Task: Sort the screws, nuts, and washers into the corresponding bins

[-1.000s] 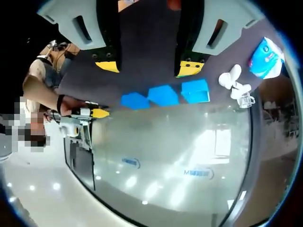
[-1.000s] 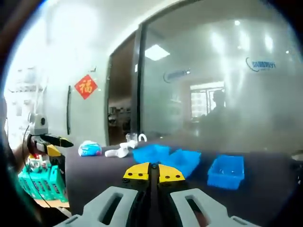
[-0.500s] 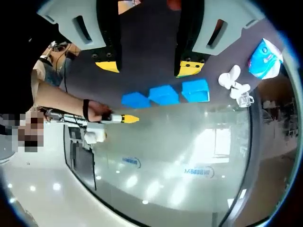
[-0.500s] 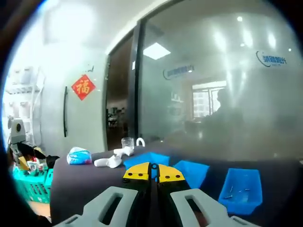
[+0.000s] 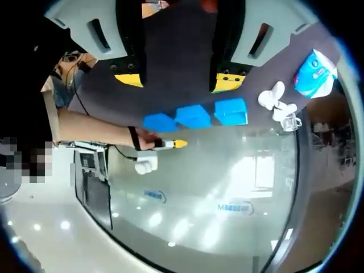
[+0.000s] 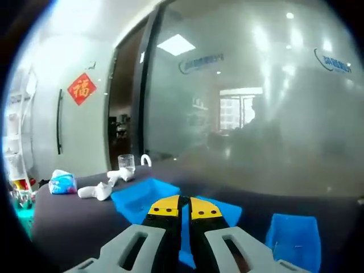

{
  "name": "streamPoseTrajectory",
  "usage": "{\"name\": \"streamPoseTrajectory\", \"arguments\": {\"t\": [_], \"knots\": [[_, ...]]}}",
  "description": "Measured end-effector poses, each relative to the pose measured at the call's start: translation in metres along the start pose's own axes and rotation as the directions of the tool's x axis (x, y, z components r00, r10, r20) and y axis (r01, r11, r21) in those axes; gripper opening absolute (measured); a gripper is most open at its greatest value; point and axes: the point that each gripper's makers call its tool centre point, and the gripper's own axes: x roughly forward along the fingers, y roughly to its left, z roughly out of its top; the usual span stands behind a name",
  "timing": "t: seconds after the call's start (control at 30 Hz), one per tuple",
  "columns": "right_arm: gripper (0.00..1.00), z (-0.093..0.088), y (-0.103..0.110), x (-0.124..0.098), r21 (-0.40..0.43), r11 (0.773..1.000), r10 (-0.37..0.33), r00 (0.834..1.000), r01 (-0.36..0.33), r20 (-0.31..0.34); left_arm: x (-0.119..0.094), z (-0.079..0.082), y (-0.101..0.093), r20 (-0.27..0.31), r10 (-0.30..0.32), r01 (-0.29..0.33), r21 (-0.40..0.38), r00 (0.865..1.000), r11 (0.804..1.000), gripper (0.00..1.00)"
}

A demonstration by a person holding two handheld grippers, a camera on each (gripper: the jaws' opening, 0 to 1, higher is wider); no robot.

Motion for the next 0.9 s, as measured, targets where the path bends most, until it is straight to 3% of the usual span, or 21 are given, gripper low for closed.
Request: {"name": "streamPoseTrajectory", "arguments": {"t": [0.33, 0.37, 0.47, 0.57, 0.77, 0.9], "knots": [[0.02, -0.015, -0.004, 0.02, -0.02, 0.999, -0.034, 0.998, 0.033, -0.051, -0.001, -0.001, 0.004, -0.003, 0.01, -0.01, -0.002, 1.0, 1.0, 0.41], [0.04, -0.017, -0.002, 0.019, -0.031, 0.999, -0.035, 0.998, 0.033, -0.053, -0.001, -0.001, 0.004, -0.003, 0.009, -0.009, -0.003, 1.0, 1.0, 0.41], [0.25, -0.017, -0.001, 0.017, -0.073, 0.996, -0.046, 0.998, 0.043, -0.048, 0.0, -0.002, 0.003, -0.003, 0.006, -0.006, -0.005, 1.0, 1.0, 0.41], [0.25, -0.015, -0.003, 0.014, -0.079, 0.996, -0.04, 0.998, 0.036, -0.044, 0.001, -0.004, 0.002, -0.006, 0.002, -0.002, -0.005, 1.0, 1.0, 0.41], [0.25, -0.014, 0.008, -0.012, -0.051, 0.999, -0.003, 1.0, 0.002, -0.025, 0.0, -0.004, 0.006, 0.001, 0.005, -0.005, -0.012, 1.0, 1.0, 0.41], [0.26, -0.015, 0.022, -0.042, -0.091, 0.996, 0.02, 1.0, -0.022, -0.019, 0.0, -0.005, 0.013, -0.001, 0.02, -0.02, -0.012, 1.0, 1.0, 0.41]]}}
